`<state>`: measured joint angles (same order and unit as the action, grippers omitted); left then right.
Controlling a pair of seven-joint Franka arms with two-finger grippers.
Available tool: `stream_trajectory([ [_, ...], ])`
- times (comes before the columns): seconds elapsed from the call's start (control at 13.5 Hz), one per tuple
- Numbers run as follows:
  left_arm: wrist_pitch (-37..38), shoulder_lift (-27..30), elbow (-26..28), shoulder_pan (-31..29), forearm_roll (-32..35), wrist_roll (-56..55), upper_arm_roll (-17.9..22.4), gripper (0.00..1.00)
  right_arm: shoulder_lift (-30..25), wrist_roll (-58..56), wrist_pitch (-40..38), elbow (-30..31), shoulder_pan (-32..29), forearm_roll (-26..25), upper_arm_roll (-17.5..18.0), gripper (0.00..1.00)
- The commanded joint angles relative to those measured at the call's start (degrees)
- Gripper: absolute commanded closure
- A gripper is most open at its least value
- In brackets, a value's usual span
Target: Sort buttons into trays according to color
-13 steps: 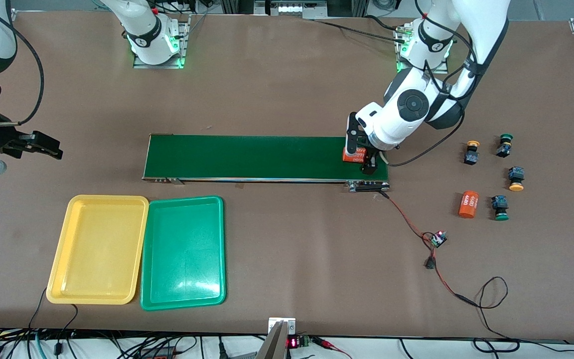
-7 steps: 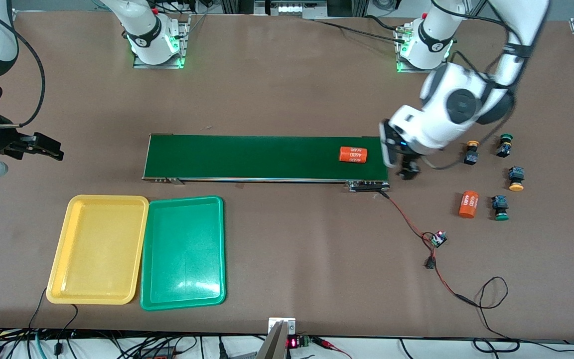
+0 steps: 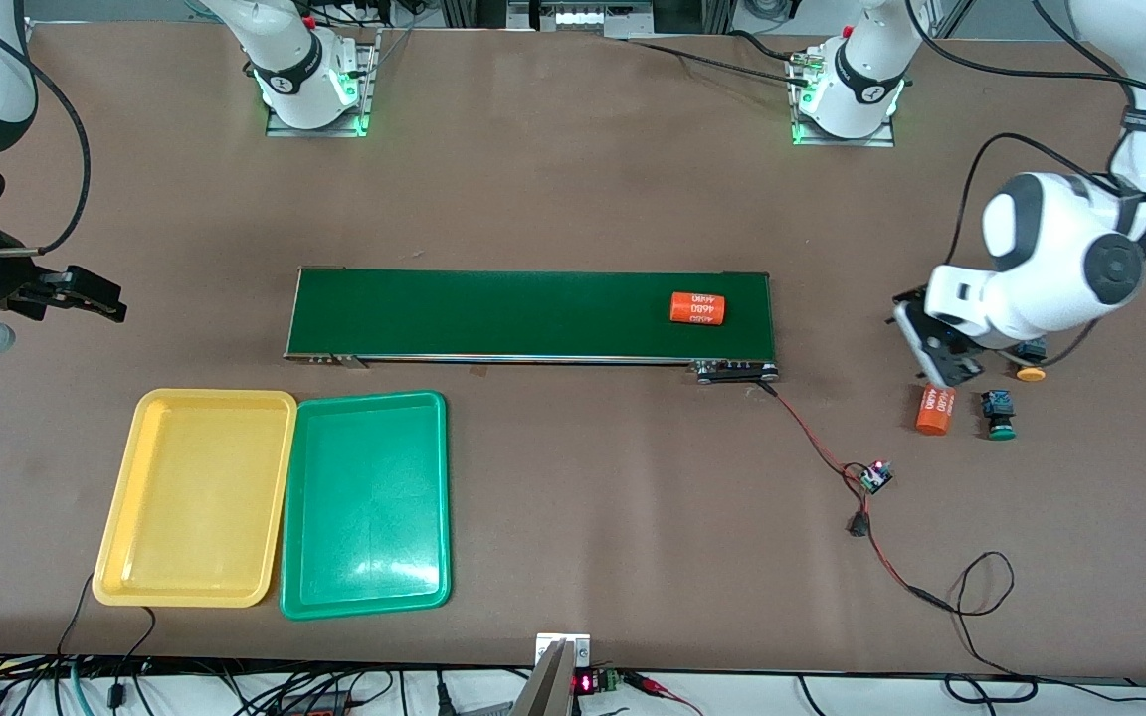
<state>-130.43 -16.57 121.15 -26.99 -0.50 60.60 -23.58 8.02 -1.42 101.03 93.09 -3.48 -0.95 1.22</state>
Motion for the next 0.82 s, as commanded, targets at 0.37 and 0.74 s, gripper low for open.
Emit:
stream_trajectory([
  [0.37,1.94,-8.74,-7.33,-1.39,0.24,-14.54,4.33,0.00,1.47,-0.07,0.92,-0.71,0.40,-0.55,-0.07,0.00],
  [0.74,2.29,-11.29,-8.03,-4.47,0.24,-14.28,4.33,0.00,1.47,0.46,0.84,-0.71,0.05,-0.02,-0.07,0.00],
])
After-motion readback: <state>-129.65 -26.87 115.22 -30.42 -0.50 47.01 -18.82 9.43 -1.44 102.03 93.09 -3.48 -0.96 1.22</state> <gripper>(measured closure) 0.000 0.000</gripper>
